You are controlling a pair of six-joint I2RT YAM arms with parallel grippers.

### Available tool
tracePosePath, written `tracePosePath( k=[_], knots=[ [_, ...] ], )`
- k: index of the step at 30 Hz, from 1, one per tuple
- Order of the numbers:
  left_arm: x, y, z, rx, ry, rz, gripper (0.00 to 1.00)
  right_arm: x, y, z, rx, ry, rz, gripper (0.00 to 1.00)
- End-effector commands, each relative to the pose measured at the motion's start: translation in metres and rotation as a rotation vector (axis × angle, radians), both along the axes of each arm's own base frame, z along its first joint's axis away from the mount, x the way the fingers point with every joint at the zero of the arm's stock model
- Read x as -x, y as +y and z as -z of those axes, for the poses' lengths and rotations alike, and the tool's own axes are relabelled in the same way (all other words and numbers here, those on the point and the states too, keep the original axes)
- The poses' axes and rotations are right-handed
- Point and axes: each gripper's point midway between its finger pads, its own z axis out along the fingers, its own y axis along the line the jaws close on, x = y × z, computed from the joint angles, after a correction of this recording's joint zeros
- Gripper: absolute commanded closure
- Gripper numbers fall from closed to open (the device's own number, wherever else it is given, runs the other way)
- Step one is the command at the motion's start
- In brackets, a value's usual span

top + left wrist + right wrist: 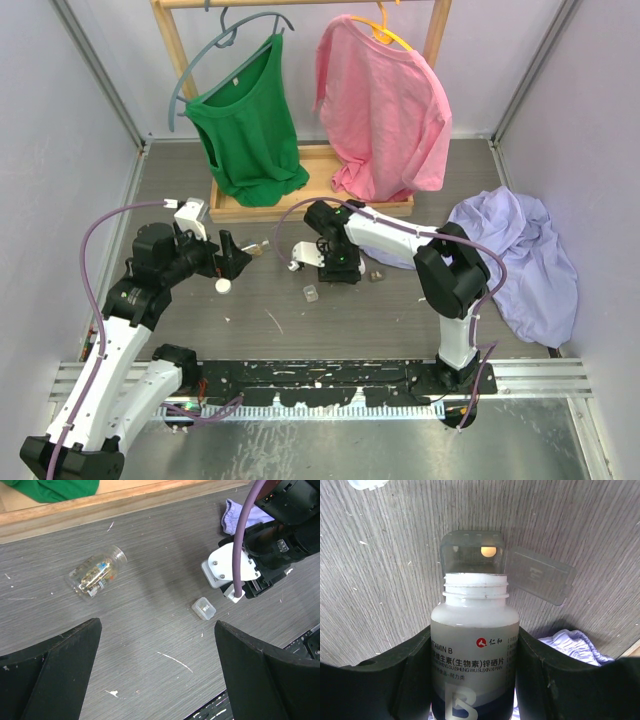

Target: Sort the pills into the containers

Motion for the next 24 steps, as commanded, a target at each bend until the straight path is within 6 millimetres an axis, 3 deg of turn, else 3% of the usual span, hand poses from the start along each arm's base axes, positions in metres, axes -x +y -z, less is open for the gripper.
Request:
tracePosePath(
  k=[1, 4, 12, 15, 17, 20, 22, 24],
  knots=[
    [-0.003, -0.003, -0.016, 0.026, -0.066, 0.010, 0.02, -0.009, 0.003, -0.013, -0.024, -0.073, 0.006, 0.99],
    [-0.003, -0.003, -0.015, 0.026, -0.064, 0.011, 0.02, -0.002, 0.003, -0.013, -0.023, -0.014, 0.006, 0.99],
    [-0.003, -0.003, -0.015, 0.024, -0.065, 0.013, 0.02, -0.010, 0.004, -0.017, -0.030, -0.067, 0.024, 0.99],
    [-0.003, -0.003, -0.015, 0.025, -0.063, 0.014, 0.02, 0.002, 0.009, -0.019, -0.048, -0.014, -0.012, 0.99],
    [-0.003, -0.003, -0.015, 0.025, -0.065, 0.013, 0.02, -0.009, 0.006, -0.020, -0.040, -0.080, 0.009, 0.99],
    [-0.003, -0.003, -0.015, 0.025, -0.064, 0.015, 0.02, 0.004, 0.009, -0.020, -0.053, -0.007, -0.020, 0.99],
    [-0.003, -0.003, -0.015, 0.025, -0.066, 0.015, 0.02, -0.007, 0.006, -0.020, -0.040, -0.079, 0.006, 0.99],
    [-0.003, -0.003, -0.015, 0.025, -0.066, 0.016, 0.02, -0.001, 0.010, -0.022, -0.063, -0.027, -0.002, 0.99]
  ],
)
